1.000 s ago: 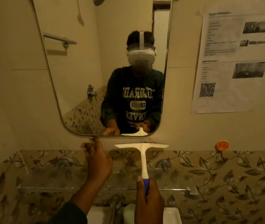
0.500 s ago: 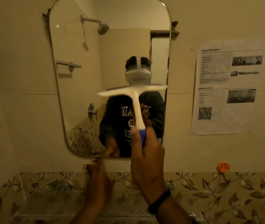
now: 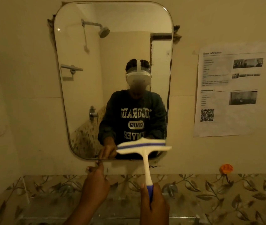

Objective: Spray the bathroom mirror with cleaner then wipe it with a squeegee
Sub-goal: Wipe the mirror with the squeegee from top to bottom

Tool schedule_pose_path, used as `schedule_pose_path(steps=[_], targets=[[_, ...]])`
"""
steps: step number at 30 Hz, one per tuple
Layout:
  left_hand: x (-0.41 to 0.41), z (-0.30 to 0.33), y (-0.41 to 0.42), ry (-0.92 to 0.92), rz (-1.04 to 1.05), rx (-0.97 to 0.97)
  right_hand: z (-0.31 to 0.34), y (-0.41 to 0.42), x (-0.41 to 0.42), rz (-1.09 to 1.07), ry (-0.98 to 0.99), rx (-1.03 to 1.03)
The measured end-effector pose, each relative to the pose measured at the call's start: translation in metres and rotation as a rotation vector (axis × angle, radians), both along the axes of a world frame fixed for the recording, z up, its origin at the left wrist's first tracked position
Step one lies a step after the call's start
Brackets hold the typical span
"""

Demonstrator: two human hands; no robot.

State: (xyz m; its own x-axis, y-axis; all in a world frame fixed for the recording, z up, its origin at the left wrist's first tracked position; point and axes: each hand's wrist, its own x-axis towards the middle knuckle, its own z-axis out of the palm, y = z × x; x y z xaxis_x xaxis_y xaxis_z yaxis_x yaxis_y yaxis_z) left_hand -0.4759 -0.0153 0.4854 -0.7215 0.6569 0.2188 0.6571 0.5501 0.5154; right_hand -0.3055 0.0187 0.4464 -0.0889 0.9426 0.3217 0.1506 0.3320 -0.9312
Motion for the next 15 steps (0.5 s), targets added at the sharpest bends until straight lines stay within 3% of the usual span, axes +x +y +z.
schedule_pose_path(steps=[6, 10, 15], targets=[[0.004, -0.005, -0.003, -0.039, -0.014, 0.063, -0.044, -0.016, 0.011, -0.1, -0.082, -0.075], [0.006, -0.005, -0.004, -0.061, -0.025, 0.08, -0.041, -0.017, 0.018, -0.076, -0.037, -0.141], [0.007, -0.002, -0.003, -0.062, -0.027, 0.069, -0.027, -0.015, 0.012, -0.027, -0.054, -0.079]])
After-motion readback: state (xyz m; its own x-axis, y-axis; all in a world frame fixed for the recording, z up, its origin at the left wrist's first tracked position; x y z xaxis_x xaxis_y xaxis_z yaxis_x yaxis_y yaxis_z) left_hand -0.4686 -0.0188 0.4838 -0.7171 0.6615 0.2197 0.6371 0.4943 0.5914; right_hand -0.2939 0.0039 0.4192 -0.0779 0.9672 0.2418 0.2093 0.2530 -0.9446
